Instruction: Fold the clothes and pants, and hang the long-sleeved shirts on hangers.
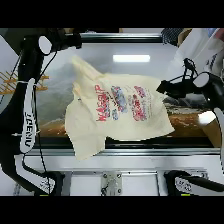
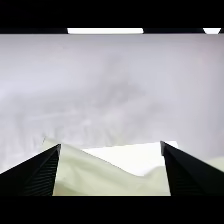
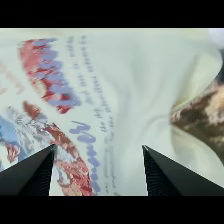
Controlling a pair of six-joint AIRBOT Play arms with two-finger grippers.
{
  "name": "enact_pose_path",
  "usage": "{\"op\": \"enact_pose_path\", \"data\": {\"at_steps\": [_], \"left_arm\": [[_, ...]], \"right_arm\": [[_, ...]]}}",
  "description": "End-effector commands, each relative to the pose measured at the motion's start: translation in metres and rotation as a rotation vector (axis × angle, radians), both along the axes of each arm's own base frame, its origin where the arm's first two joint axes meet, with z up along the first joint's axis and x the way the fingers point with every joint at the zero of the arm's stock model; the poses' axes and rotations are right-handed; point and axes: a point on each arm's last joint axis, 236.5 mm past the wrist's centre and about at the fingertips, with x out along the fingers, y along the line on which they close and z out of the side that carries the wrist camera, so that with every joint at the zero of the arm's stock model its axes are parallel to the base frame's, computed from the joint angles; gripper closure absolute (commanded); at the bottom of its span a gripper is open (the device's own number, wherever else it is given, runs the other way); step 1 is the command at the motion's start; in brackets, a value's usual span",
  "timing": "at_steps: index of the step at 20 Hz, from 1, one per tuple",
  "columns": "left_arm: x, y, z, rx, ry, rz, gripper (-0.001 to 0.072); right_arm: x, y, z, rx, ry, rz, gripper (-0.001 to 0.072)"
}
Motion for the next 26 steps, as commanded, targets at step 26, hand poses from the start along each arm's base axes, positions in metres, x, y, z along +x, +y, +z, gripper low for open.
{"op": "enact_pose_path", "data": {"at_steps": [26], "left_arm": [[-0.34,0.034,-0.326,-0.472,0.985,0.352,0.0157]], "right_arm": [[-0.127,-0.005,0.096,-0.099,-0.241,0.061,0.013]]}}
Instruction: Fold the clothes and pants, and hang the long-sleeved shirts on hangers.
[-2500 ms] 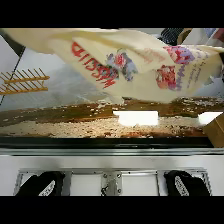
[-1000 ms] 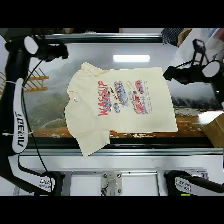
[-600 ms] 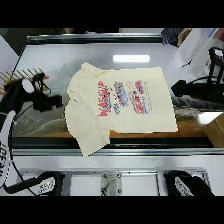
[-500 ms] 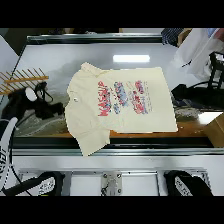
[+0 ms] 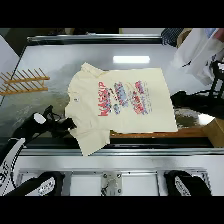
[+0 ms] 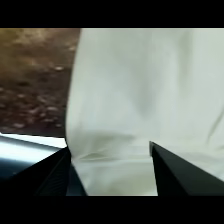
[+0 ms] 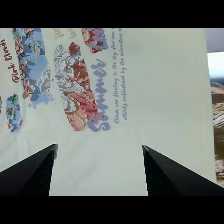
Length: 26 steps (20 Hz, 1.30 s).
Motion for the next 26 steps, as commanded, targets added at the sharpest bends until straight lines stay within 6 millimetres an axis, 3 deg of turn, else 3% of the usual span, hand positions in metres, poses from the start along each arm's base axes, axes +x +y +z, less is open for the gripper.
{"op": "enact_pose_path", "data": {"at_steps": [1,2,3,4,5,10,13,15,18,21,26], "left_arm": [[0.01,-0.024,-0.005,-0.031,-0.062,0.038,0.0158],[0.015,-0.029,-0.002,-0.023,-0.084,0.014,0.016],[0.02,-0.031,0.002,-0.021,-0.099,0.001,0.0319],[0.025,-0.032,0.008,-0.022,-0.112,-0.012,0.0649],[0.03,-0.03,0.015,-0.009,-0.126,-0.035,0.0698],[0.034,-0.012,0.047,0.102,-0.21,-0.181,0.0698],[0.032,-0.01,0.058,0.116,-0.24,-0.208,0.0698],[0.033,-0.011,0.061,0.116,-0.248,-0.207,0.0698],[0.033,-0.011,0.061,0.115,-0.246,-0.208,0.0698],[0.032,-0.011,0.061,0.115,-0.245,-0.208,0.0698],[0.032,-0.011,0.061,0.115,-0.245,-0.208,0.0698]], "right_arm": [[-0.001,0.001,-0.001,0.027,0.009,-0.019,0.013],[-0.003,0.0,-0.003,0.025,0.024,-0.025,0.0129],[-0.009,-0.005,-0.009,0.0,0.056,-0.03,0.0129],[-0.017,-0.016,-0.019,-0.015,0.108,-0.061,0.0129],[-0.028,-0.03,-0.033,-0.02,0.174,-0.107,0.0129],[-0.107,-0.105,-0.146,0.12,0.524,-0.465,0.0128],[-0.138,-0.111,-0.208,0.322,0.633,-0.685,0.0128],[-0.128,-0.103,-0.231,0.43,0.594,-0.749,0.0128],[-0.096,-0.088,-0.241,0.533,0.486,-0.747,0.0131],[-0.073,-0.074,-0.246,0.523,0.444,-0.696,0.0131],[-0.051,-0.049,-0.259,0.459,0.419,-0.616,0.0133]]}}
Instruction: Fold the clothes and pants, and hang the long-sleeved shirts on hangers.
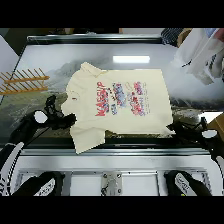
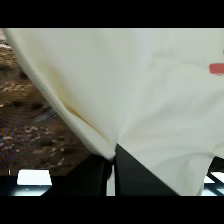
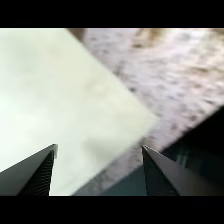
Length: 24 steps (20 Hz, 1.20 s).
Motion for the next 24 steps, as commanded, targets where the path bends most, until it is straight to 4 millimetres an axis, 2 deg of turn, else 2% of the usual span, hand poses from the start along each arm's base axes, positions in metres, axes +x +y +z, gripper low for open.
{"op": "enact_pose_path", "data": {"at_steps": [1,2,3,4,5,6,7,9,11,12,14,16,18,19,21,23,24], "left_arm": [[0.0,0.0,0.001,0.001,-0.001,-0.001,0.0698],[0.0,0.0,0.0,0.001,-0.001,-0.001,0.0698],[0.0,0.0,0.0,0.001,-0.001,-0.001,0.0698],[0.0,0.0,0.0,0.001,0.0,-0.001,0.0698],[0.0,0.001,0.001,0.007,-0.004,-0.009,0.0698],[0.001,0.0,0.003,0.011,-0.009,-0.032,0.0699],[0.003,0.0,0.009,0.021,-0.015,-0.056,0.0699],[0.017,0.009,0.041,0.075,-0.073,-0.098,0.0699],[0.039,0.018,0.113,0.133,-0.24,-0.119,0.0699],[0.047,0.02,0.164,0.153,-0.354,-0.12,0.0699],[0.043,0.019,0.269,0.158,-0.586,-0.111,0.0699],[0.013,0.018,0.375,0.16,-0.841,-0.094,0.0699],[-0.04,0.02,0.466,0.155,-1.084,-0.063,0.0699],[-0.068,0.021,0.501,0.146,-1.188,-0.043,0.0699],[-0.118,0.023,0.548,0.121,-1.339,-0.008,0.0699],[-0.152,0.024,0.574,0.106,-1.419,0.005,0.0699],[-0.163,0.024,0.583,0.106,-1.446,0.006,0.07]], "right_arm": [[0.017,0.01,-0.009,-0.052,-0.037,0.028,0.0134],[0.019,0.01,-0.01,-0.064,-0.043,0.033,0.0137],[0.021,0.01,-0.01,-0.07,-0.048,0.033,0.0179],[0.022,0.009,-0.009,-0.08,-0.055,0.051,0.044],[0.024,0.009,-0.007,-0.101,-0.07,0.09,0.0646],[0.026,0.01,-0.003,-0.118,-0.087,0.138,0.0702],[0.031,0.011,0.005,-0.137,-0.11,0.184,0.0702],[0.051,0.004,0.042,-0.206,-0.174,0.276,0.0703],[0.08,-0.01,0.114,-0.333,-0.288,0.363,0.0703],[0.094,-0.015,0.166,-0.403,-0.369,0.389,0.0704],[0.105,-0.018,0.275,-0.534,-0.552,0.404,0.0704],[0.091,-0.011,0.393,-0.669,-0.773,0.377,0.0704],[0.056,0.001,0.484,-0.778,-0.961,0.335,0.0703],[0.034,0.007,0.518,-0.83,-1.035,0.317,0.0704],[-0.004,0.019,0.562,-0.899,-1.141,0.292,0.0703],[-0.033,0.029,0.585,-0.91,-1.21,0.258,0.0704],[-0.043,0.033,0.591,-0.915,-1.232,0.249,0.0704]]}}
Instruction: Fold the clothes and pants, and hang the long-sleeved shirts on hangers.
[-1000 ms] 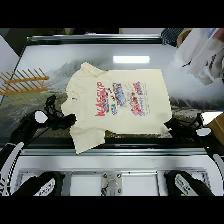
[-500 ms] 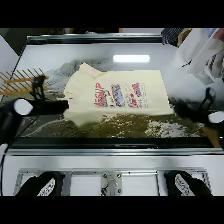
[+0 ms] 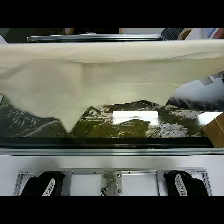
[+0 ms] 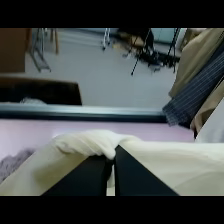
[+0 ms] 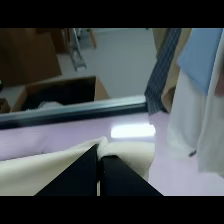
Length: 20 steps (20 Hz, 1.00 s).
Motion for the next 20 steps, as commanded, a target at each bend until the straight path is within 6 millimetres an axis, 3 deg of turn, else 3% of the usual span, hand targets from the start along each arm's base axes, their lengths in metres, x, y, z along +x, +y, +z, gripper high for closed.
{"op": "enact_pose_path", "data": {"at_steps": [1,3,4,6,8,10,12,14,16,18,20], "left_arm": [[-0.064,0.002,0.051,-0.025,-0.166,-0.002,0.0699],[-0.055,0.001,0.05,-0.016,-0.132,-0.004,0.0699],[-0.039,0.0,0.041,-0.009,-0.078,-0.006,0.0699],[0.004,-0.003,0.008,0.011,0.079,-0.013,0.0699],[0.058,-0.005,-0.036,0.025,0.254,-0.017,0.0699],[0.115,-0.007,-0.097,0.029,0.436,-0.017,0.0699],[0.168,-0.009,-0.181,0.032,0.654,-0.017,0.0699],[0.21,-0.012,-0.27,0.039,0.841,-0.02,0.0699],[0.243,-0.016,-0.347,0.077,0.951,-0.035,0.0699],[0.273,-0.016,-0.404,0.088,1.01,-0.031,0.0699],[0.298,-0.012,-0.444,0.078,1.036,-0.01,0.0699]], "right_arm": [[-0.056,0.019,0.048,-0.012,-0.145,-0.001,0.0704],[-0.059,0.021,0.046,-0.015,-0.138,0.003,0.0704],[-0.054,0.021,0.039,-0.013,-0.108,0.008,0.0704],[-0.032,0.017,0.014,0.002,0.001,0.024,0.0704],[0.001,0.009,-0.025,0.026,0.155,0.044,0.0704],[0.047,0.0,-0.075,0.065,0.336,0.075,0.0704],[0.096,0.0,-0.138,0.054,0.523,0.137,0.0704],[0.142,0.006,-0.218,0.026,0.728,0.174,0.0704],[0.174,0.01,-0.299,-0.014,0.915,0.189,0.0704],[0.204,0.019,-0.362,0.01,1.013,0.206,0.0704],[0.228,0.022,-0.399,0.041,1.038,0.191,0.0704]]}}
